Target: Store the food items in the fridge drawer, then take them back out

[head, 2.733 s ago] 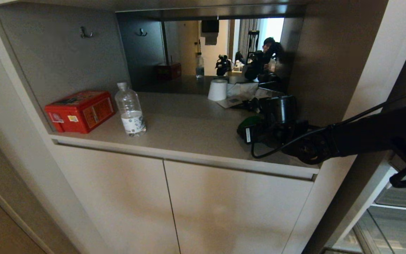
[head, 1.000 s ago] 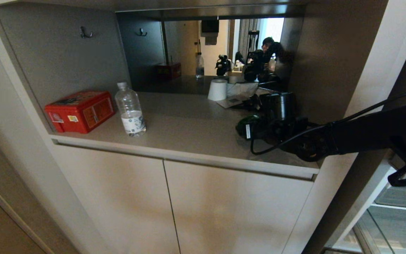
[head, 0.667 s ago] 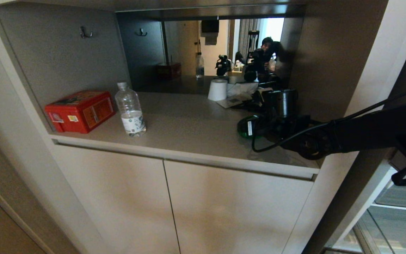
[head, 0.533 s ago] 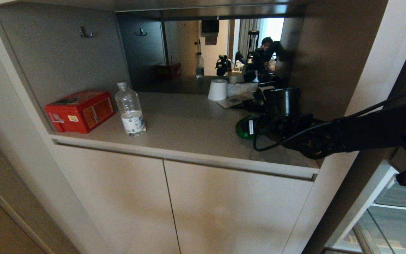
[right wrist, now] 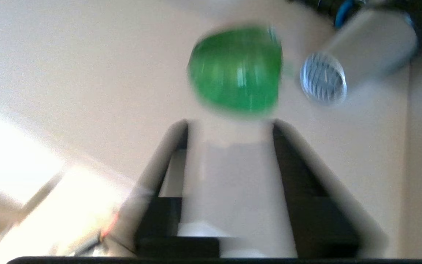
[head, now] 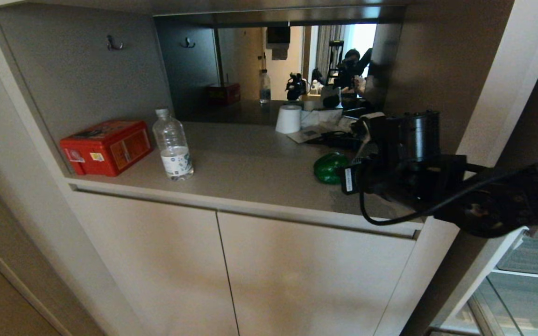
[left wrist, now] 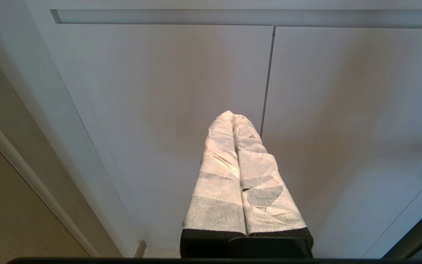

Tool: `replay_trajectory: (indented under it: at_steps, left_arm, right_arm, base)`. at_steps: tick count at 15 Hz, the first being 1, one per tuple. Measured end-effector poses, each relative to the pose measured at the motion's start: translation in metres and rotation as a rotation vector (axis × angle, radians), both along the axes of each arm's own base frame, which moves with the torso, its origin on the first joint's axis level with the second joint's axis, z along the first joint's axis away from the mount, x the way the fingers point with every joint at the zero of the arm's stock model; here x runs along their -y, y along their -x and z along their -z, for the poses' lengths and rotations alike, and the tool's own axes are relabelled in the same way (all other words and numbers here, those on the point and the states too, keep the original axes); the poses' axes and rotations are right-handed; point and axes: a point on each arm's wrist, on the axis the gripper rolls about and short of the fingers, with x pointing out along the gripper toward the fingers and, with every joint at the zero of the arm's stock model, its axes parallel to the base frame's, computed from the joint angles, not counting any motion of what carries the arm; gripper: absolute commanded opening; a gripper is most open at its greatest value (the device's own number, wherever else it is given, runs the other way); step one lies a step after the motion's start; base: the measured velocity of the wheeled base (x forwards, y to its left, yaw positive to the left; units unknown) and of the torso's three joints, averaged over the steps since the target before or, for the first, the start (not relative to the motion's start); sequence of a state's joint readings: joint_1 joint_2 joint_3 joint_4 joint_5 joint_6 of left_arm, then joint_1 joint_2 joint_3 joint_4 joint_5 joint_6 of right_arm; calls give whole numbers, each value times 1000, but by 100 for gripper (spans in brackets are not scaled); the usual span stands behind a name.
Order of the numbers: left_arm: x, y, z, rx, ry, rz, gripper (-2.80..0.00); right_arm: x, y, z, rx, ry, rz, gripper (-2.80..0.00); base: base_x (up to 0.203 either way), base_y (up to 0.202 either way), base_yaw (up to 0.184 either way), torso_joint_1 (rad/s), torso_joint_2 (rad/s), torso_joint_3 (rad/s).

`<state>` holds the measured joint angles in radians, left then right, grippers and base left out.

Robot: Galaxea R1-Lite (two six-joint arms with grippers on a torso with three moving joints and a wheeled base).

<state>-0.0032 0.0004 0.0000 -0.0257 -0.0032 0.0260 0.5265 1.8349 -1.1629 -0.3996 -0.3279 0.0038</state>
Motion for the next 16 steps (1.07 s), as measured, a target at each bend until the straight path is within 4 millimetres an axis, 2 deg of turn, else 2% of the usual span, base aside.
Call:
replay_trajectory:
  at_steps: [3, 5, 7, 9, 12, 16]
  left_arm:
    - [0, 0, 0, 0, 0, 0, -280]
    - [0, 0, 0, 0, 0, 0, -280]
    - [0, 0, 0, 0, 0, 0, -280]
    - [0, 0, 0, 0, 0, 0, -280]
    - [0, 0, 0, 0, 0, 0, -280]
    - [0, 0, 0, 0, 0, 0, -280]
  right_arm:
    - [15, 59, 1, -32, 15, -55, -280]
    - [31, 106, 5, -46, 22, -104, -280]
    - [52, 150, 16, -56, 26, -146, -280]
    - [74, 185, 35, -84, 12, -160, -280]
    - [92, 209, 50, -114, -88, -92, -280]
    - [98, 216, 56, -139, -93, -70, -280]
  base:
    - [0, 0, 0, 0, 0, 0]
    - [0, 0, 0, 0, 0, 0]
    - [0, 0, 0, 0, 0, 0]
    - [0, 0, 0, 0, 0, 0]
    - [0, 0, 0, 0, 0, 0]
    - [0, 0, 0, 0, 0, 0]
